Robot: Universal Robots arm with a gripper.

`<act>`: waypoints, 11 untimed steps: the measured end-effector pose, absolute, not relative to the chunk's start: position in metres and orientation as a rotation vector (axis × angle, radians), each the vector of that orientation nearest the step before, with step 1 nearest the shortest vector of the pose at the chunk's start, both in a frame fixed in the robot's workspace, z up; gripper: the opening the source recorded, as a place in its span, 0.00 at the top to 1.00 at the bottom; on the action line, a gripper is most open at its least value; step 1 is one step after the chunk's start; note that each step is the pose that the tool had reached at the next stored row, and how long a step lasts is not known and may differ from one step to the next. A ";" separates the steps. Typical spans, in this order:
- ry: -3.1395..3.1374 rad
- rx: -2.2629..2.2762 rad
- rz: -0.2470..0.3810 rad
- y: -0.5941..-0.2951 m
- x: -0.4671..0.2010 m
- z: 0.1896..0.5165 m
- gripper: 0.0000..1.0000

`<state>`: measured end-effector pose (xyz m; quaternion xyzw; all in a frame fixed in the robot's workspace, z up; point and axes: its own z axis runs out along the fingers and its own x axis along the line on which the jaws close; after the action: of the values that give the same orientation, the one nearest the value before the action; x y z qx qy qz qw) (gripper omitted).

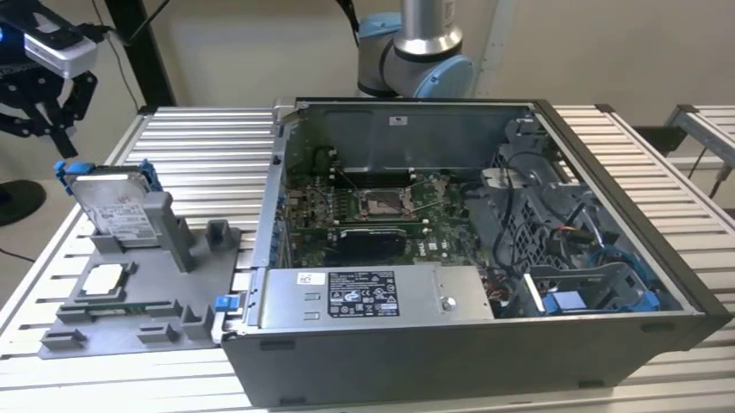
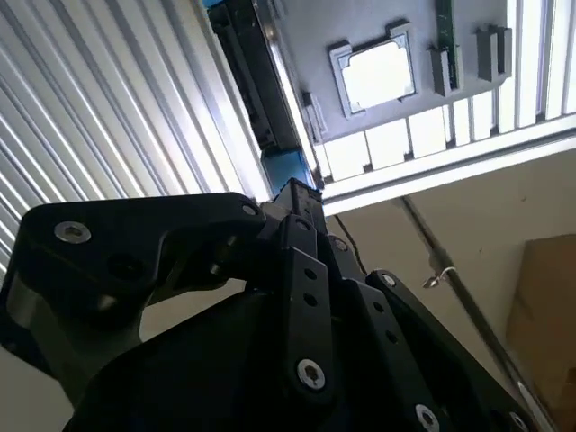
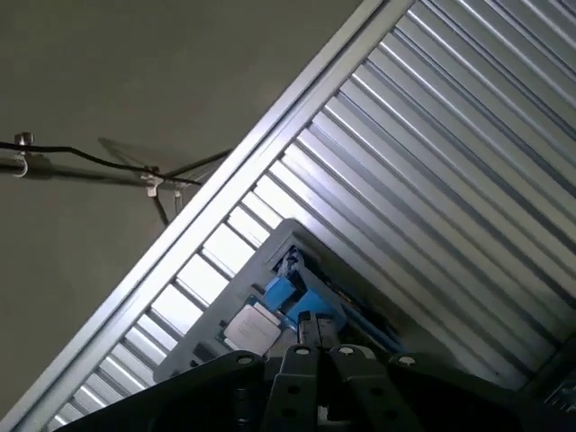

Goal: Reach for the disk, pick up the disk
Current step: 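Pick up the disk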

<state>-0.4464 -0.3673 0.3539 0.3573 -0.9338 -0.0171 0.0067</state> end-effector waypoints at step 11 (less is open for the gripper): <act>-2.792 1.402 -0.051 -0.367 -0.446 0.354 1.00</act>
<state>-0.4464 -0.3673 0.3539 0.4485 -0.8936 -0.0163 0.0084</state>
